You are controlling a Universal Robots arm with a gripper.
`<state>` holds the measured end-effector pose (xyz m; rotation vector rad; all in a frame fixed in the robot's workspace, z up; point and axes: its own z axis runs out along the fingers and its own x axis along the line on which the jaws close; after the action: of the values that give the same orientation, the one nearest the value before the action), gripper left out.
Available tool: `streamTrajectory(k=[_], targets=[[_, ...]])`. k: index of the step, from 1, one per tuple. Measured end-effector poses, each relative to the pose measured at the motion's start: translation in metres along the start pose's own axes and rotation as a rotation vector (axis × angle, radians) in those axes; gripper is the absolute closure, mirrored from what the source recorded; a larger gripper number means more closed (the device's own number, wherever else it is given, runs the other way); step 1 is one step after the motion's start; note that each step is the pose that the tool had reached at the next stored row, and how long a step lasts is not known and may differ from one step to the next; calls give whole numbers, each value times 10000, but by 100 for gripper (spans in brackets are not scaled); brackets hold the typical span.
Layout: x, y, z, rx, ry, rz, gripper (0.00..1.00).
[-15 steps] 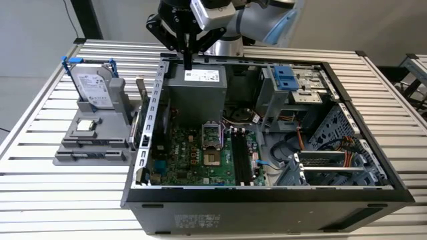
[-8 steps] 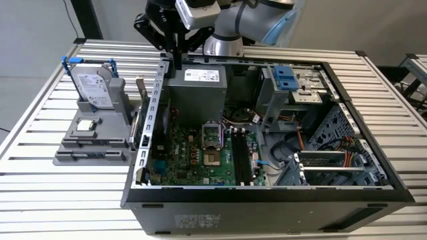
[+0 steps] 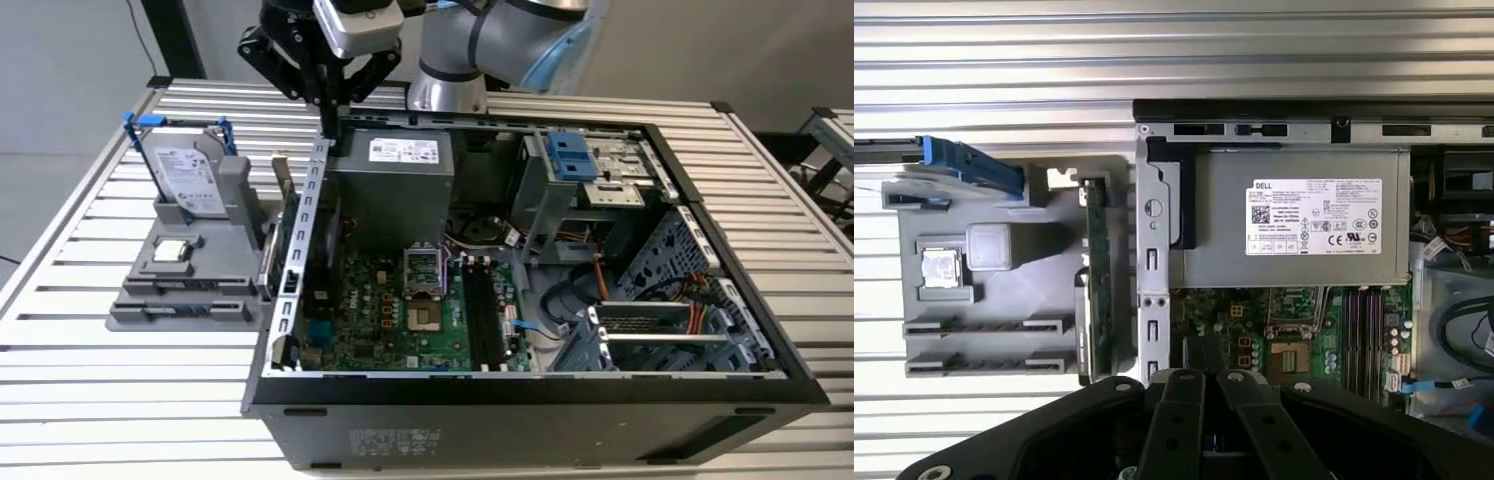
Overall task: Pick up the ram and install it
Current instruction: 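Reach for the ram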
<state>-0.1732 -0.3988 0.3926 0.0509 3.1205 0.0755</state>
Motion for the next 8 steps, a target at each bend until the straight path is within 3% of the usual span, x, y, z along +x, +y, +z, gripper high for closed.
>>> streamTrajectory(k=[8], targets=[[333, -11, -7, -1, 0, -16, 100]])
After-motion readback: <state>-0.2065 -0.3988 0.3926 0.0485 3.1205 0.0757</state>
